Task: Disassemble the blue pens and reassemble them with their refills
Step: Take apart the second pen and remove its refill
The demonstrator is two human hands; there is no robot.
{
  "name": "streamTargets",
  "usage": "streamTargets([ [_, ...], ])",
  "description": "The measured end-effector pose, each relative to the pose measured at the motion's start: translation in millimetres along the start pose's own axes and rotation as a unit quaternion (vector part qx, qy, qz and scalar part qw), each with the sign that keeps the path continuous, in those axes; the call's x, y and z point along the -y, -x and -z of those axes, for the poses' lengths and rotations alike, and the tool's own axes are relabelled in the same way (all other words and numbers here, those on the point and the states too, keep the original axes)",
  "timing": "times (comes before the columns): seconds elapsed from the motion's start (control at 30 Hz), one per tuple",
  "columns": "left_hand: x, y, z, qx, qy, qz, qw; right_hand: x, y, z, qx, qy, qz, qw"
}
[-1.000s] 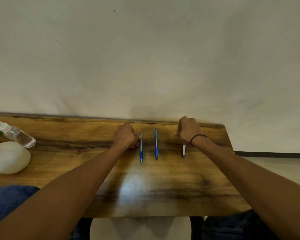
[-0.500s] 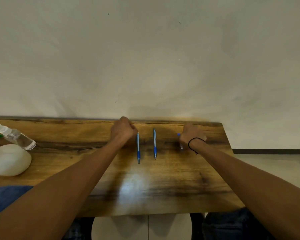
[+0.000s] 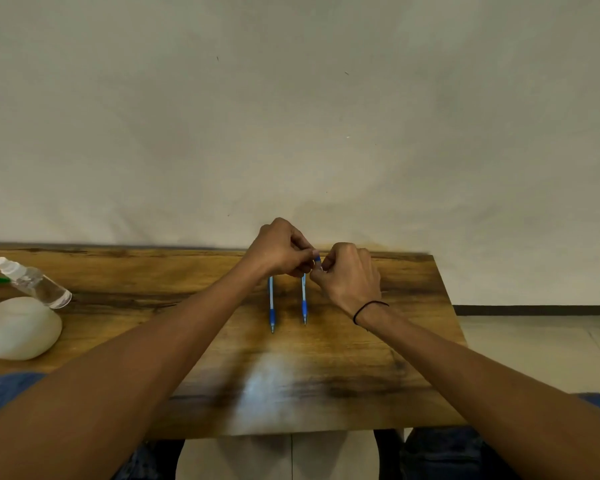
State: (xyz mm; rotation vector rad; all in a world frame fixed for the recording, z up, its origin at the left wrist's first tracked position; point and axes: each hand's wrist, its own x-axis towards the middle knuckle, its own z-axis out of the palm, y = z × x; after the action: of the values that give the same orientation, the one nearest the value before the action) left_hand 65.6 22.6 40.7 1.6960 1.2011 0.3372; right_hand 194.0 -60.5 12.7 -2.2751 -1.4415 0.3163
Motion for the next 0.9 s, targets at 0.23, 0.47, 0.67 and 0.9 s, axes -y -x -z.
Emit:
streamTargets([
  [0.23, -4.4, -3.5, -8.1, -0.007, -0.041, -0.015, 0.999, -5.5, 1.3, 1.3, -0.009, 0.003, 0.005, 1.0],
  [0.47, 3.9, -10.9, -10.8, -0.069, 0.003, -0.022, 0.997, -22.0, 2.4, 3.5, -0.012, 0.014, -0.018, 1.0],
  [0.67, 36.0, -10.9, -50.3, -0.003, -0.03, 0.077, 0.997, -27.7, -3.2, 12.3, -0.023, -0.003, -0.026, 0.999],
  [0.9, 58.7, -14.3, -92.1, 0.02, -0.025, 0.161, 0.986, -25.8, -6.3, 19.5, -0.026, 0.004, -0.013, 1.0],
])
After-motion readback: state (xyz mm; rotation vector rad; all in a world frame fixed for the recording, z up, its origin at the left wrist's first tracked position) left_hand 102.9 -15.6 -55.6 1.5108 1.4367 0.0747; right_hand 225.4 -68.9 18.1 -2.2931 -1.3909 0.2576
